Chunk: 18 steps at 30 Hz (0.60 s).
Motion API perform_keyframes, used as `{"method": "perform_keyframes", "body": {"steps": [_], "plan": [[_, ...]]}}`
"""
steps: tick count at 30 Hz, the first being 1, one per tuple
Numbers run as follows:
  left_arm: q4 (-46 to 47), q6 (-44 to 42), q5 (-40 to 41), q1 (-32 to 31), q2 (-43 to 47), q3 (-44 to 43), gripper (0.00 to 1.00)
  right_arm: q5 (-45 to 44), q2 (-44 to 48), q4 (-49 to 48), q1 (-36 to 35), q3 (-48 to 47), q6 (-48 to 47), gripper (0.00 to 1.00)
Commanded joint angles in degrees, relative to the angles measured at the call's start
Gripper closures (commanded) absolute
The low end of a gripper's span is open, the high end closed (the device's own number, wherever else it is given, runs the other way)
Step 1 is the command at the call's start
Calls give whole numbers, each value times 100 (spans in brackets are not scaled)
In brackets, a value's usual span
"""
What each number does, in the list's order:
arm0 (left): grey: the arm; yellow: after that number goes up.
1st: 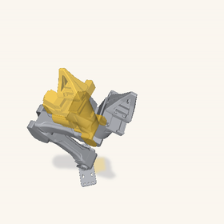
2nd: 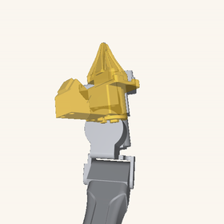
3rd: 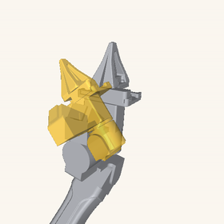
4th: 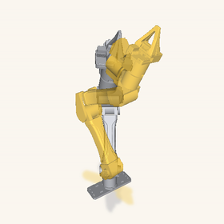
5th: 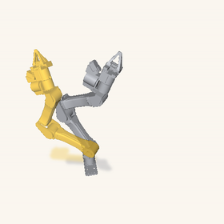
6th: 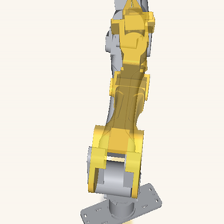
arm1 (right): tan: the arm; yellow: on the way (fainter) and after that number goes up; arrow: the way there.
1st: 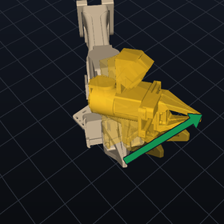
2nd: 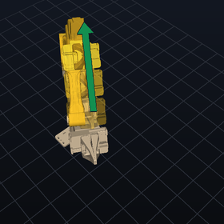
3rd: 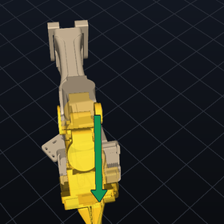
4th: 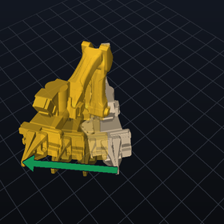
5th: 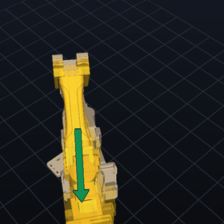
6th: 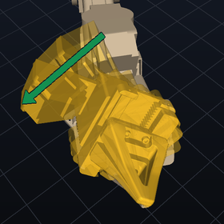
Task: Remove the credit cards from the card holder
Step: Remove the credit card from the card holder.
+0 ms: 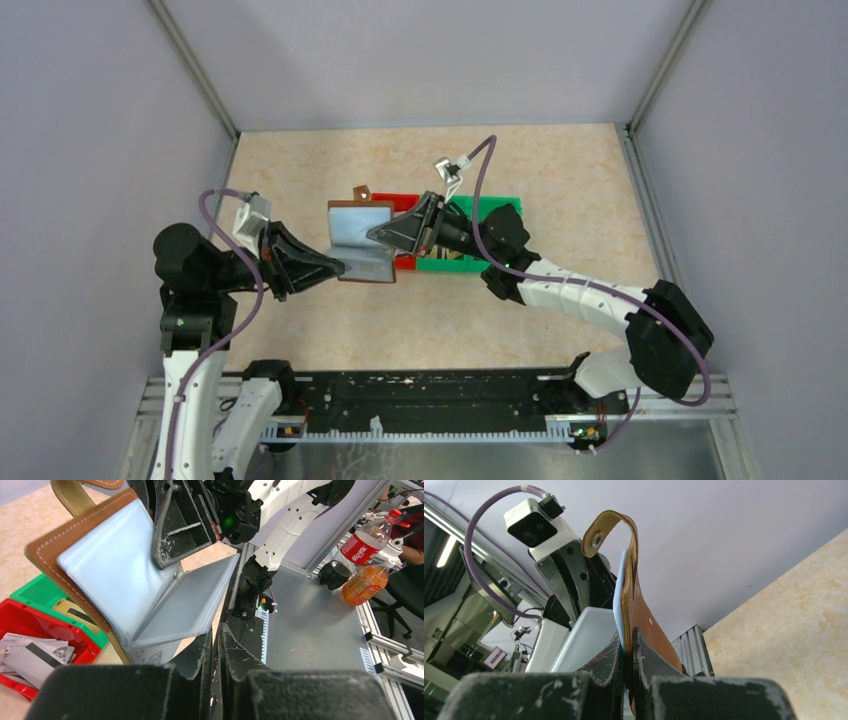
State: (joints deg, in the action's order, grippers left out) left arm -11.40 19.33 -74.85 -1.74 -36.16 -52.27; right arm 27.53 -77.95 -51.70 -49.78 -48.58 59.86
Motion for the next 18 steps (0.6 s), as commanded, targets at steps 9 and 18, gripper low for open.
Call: {"method": "perform_keyframes", "body": {"steps": [9,18], "plan": [[-953,-907,165,-3,-4,59,58,116,395,-332,82,-769,104,100],[-1077,-1014,-80,-4,-18,82,40,138,459,-437,121,-778,229,100]]}}
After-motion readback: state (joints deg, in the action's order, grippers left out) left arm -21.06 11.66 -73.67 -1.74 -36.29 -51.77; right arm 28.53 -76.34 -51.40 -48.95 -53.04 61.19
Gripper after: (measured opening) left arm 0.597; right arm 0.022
